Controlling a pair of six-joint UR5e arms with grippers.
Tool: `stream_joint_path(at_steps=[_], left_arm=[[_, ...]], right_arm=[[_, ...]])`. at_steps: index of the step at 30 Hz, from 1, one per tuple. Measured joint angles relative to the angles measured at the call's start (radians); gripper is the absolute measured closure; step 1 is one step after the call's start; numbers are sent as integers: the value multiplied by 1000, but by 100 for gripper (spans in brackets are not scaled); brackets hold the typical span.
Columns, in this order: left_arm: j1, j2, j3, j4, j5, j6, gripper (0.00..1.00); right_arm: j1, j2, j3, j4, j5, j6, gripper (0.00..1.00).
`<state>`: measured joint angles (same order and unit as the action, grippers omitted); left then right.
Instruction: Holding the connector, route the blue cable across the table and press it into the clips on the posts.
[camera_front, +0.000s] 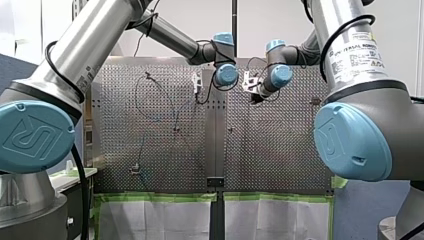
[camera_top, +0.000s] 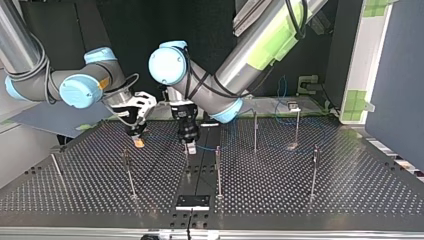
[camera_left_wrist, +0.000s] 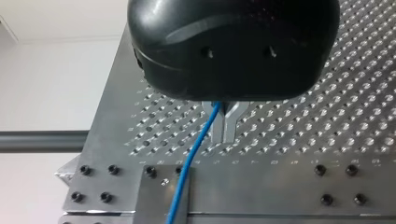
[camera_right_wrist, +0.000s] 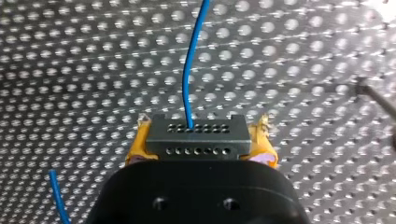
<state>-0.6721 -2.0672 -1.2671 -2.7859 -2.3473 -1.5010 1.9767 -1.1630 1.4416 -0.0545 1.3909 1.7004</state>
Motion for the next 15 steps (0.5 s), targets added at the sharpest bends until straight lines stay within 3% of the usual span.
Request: stream_joint_path(at_steps=[7,15], left_arm=[[4,-17,-63,63,61,-6,100],[-6,-72,-122,122,76,-33,100]], right_arm=[[1,-1,62,-46,0,-9,100],[-11,0,128,-98,-1,-26,100]])
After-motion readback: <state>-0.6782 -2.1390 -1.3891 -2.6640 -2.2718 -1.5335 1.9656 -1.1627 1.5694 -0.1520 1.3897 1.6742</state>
